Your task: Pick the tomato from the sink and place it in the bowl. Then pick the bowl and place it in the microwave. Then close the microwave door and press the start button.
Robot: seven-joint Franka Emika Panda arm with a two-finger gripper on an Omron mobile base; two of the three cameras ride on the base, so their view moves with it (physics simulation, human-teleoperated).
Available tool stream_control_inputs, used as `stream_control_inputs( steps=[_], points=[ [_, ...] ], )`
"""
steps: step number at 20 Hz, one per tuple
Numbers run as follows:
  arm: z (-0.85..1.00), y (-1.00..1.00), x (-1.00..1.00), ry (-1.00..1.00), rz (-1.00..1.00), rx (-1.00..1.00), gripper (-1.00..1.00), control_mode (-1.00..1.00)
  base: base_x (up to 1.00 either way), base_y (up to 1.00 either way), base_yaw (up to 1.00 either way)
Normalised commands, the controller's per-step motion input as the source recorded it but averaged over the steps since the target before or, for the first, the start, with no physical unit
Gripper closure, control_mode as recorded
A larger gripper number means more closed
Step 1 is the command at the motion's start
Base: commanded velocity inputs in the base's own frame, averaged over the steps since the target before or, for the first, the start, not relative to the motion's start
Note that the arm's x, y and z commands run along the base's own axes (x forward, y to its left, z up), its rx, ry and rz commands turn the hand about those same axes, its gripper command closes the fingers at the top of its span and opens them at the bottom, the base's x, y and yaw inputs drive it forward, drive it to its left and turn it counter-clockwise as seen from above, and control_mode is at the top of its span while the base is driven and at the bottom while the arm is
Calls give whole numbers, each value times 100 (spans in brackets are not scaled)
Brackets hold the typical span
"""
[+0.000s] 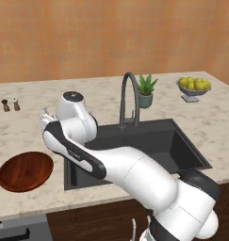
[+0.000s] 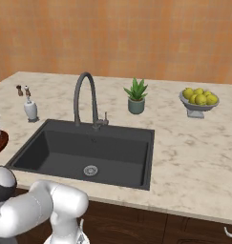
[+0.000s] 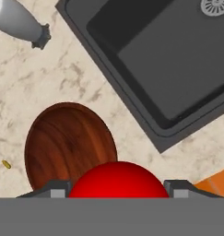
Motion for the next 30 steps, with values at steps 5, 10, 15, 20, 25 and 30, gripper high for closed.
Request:
stream_control_inputs(
  steps=[5, 10, 15, 20, 25, 30],
  points=[
    [-40, 55, 43, 3, 14, -2, 100, -100, 0, 0, 0],
    [-22, 78, 13, 6, 0, -12, 100, -100, 0, 0, 0],
    [-33, 31, 7, 4, 0, -4, 100, -100, 0, 0, 0],
    [-46, 15, 11, 4, 0, -1, 100, -100, 0, 0, 0],
    [-48, 43, 22, 6, 0, -1, 100, -100, 0, 0, 0],
    [-45, 17, 4, 6, 0, 0, 100, -100, 0, 0, 0]
  ],
)
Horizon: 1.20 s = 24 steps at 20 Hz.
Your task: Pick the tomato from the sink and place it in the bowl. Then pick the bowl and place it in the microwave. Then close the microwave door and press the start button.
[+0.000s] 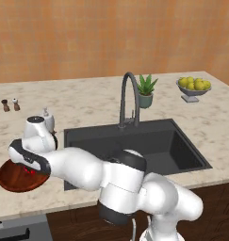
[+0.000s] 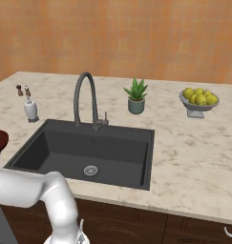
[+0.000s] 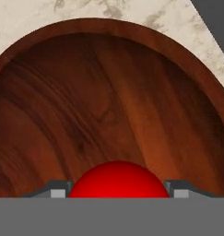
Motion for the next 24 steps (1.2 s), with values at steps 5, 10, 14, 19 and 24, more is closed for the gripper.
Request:
stream_control_inputs(
  steps=[5, 10, 14, 19, 24],
  points=[
    [-36, 12, 4, 1, 0, 0, 100, -100, 0, 0, 0],
    [-40, 14, 0, 0, 0, 0, -100, -100, 0, 0, 0],
    [-10, 0, 0, 0, 0, 0, -100, -100, 0, 0, 0],
    [22, 0, 0, 0, 0, 0, -100, -100, 0, 0, 0],
    [27, -21, 0, 0, 0, 3, -100, -100, 0, 0, 0]
  ],
)
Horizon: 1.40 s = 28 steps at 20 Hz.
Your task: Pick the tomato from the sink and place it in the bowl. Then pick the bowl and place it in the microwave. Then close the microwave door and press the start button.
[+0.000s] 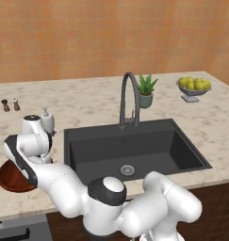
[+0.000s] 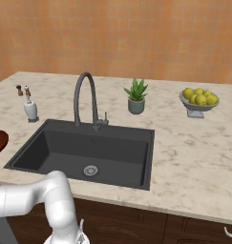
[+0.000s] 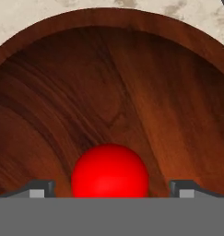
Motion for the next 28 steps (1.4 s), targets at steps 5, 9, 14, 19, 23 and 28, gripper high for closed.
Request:
stream_control_inputs(
  steps=[5, 9, 14, 19, 23, 28],
  points=[
    [26, -41, -10, 0, 2, 8, -100, -100, 0, 0, 0],
    [11, -53, -23, -3, 18, 9, -100, -100, 0, 0, 0],
    [0, -55, -8, -16, 10, 13, -100, -100, 0, 0, 0],
    [-14, -15, 5, -16, 0, 8, -100, -100, 0, 0, 0],
    [-15, 0, 18, -6, 0, 2, -100, -100, 0, 0, 0],
    [-3, 0, 13, 0, 0, 1, -100, -100, 0, 0, 0]
  ],
)
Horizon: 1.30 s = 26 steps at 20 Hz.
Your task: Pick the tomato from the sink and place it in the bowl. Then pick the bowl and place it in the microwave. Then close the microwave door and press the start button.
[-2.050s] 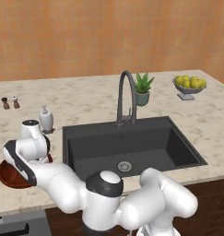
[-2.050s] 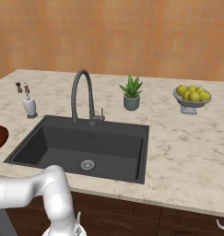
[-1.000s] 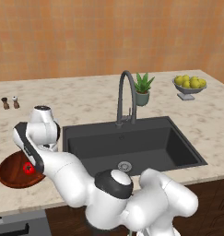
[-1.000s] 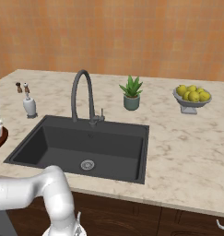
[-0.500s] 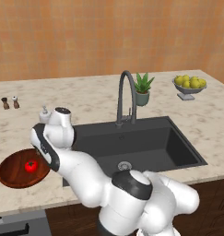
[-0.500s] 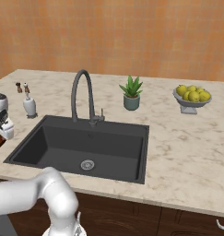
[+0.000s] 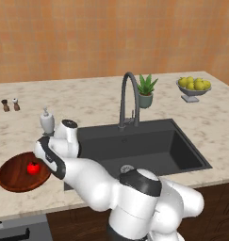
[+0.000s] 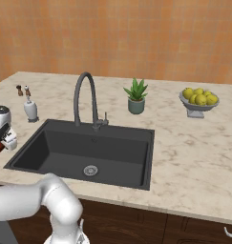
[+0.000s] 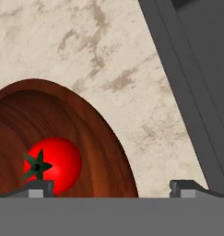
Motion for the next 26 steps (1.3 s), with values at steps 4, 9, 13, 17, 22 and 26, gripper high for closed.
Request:
stream_control_inputs(
  steps=[4, 9, 13, 17, 22, 26],
  points=[
    [-5, 0, 24, 1, 0, 0, -100, -100, 0, 0, 0],
    [-13, 2, 35, 1, 0, 0, -100, -100, 0, 0, 0],
    [-26, 39, 35, 0, 0, 0, -100, -100, 0, 0, 0],
    [-30, 41, 25, 0, 0, 0, -100, -100, 0, 0, 0],
    [-22, 32, 19, 0, 0, 0, 100, -100, 0, 0, 0],
    [-3, 11, 4, 0, 0, 0, 100, -100, 0, 0, 0]
  ],
)
